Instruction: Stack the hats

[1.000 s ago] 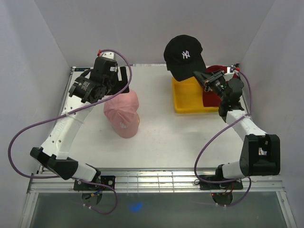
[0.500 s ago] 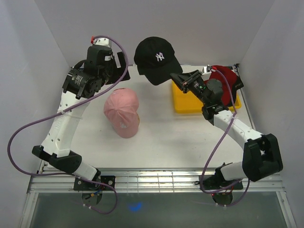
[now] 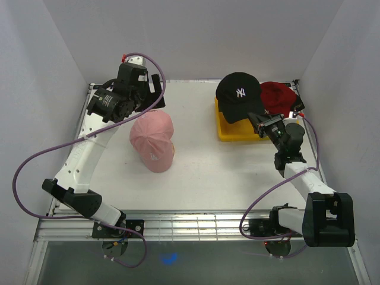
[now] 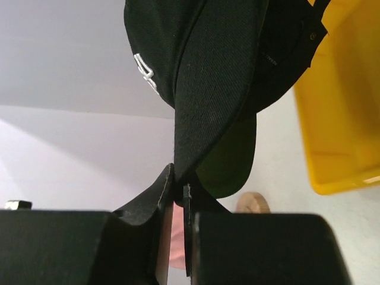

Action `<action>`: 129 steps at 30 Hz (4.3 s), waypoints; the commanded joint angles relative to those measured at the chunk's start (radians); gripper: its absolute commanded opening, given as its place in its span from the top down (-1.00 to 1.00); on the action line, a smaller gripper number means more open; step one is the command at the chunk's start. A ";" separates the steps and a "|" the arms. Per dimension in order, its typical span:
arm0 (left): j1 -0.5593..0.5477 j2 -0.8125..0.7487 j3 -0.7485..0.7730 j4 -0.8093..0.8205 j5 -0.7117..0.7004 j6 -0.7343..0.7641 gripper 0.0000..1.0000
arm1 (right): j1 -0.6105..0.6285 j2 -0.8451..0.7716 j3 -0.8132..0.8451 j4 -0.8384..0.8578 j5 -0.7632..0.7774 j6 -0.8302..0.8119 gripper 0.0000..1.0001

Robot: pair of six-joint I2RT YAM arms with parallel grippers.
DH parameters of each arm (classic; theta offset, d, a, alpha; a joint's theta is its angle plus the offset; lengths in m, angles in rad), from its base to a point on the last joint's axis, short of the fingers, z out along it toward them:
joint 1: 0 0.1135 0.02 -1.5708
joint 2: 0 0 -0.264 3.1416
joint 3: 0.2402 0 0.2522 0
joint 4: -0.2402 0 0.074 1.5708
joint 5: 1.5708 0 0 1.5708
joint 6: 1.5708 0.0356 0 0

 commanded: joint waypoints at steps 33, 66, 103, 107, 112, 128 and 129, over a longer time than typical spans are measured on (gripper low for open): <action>0.000 -0.097 -0.130 0.054 0.000 0.014 -0.96 | -0.250 -0.063 0.029 -0.540 -0.137 -0.453 -0.31; 0.000 -0.089 -0.137 0.064 0.000 0.018 -0.96 | -0.261 0.006 0.075 -0.421 -0.195 -0.345 -0.17; -0.001 -0.083 -0.144 0.064 0.000 0.020 -0.96 | -0.241 0.068 -0.046 -0.140 -0.204 -0.167 -0.07; -0.001 -0.083 -0.144 0.062 -0.003 0.023 -0.96 | -0.239 0.080 -0.075 -0.083 -0.203 -0.144 -0.07; 0.000 -0.085 -0.143 0.058 -0.008 0.026 -0.96 | -0.231 0.086 -0.088 -0.068 -0.200 -0.137 -0.07; 0.000 -0.088 -0.144 0.056 -0.009 0.026 -0.96 | -0.205 0.065 -0.053 -0.071 -0.195 -0.118 -0.04; 0.000 -0.088 -0.146 0.056 -0.011 0.026 -0.96 | -0.205 0.060 -0.051 -0.076 -0.196 -0.118 -0.04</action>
